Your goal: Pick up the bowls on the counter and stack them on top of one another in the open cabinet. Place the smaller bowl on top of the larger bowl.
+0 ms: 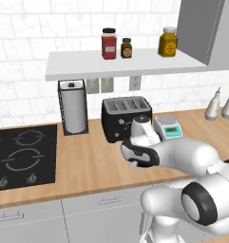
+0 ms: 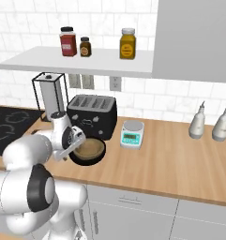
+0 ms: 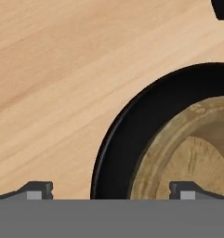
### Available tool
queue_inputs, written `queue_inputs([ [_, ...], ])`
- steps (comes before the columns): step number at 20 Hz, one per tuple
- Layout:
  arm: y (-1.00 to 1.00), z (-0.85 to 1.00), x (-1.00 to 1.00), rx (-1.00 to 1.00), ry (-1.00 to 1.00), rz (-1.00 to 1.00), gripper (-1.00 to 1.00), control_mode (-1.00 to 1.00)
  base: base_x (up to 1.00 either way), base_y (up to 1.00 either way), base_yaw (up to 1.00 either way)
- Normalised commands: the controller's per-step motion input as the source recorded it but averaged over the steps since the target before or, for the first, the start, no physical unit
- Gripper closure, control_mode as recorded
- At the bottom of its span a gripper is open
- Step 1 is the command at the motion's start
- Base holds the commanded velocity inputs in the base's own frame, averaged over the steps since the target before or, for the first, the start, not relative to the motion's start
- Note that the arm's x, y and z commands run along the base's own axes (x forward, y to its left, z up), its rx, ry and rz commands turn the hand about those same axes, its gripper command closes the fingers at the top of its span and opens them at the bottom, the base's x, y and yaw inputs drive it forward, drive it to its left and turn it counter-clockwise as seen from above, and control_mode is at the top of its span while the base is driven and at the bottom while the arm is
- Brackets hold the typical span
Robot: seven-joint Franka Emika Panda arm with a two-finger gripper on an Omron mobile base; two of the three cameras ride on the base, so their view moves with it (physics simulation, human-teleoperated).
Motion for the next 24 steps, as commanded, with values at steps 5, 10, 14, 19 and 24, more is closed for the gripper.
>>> queue_inputs([
  [5,-0.10,-0.35,0.14,0.00,0.00,0.00,-1.00,-1.00,0.00,0.00,0.00],
  [10,-0.05,-0.33,0.00,0.00,0.00,0.00,-1.00,-1.00,0.00,0.00,0.00],
  [14,0.00,-0.08,0.00,0.00,0.00,0.00,1.00,-1.00,0.00,0.00,0.00],
  [19,-0.03,0.11,-0.05,-0.01,-0.01,0.00,1.00,-1.00,0.00,0.00,0.00],
  [24,-0.01,0.83,-0.68,0.00,0.00,0.10,1.00,-1.00,0.00,0.00,0.00],
])
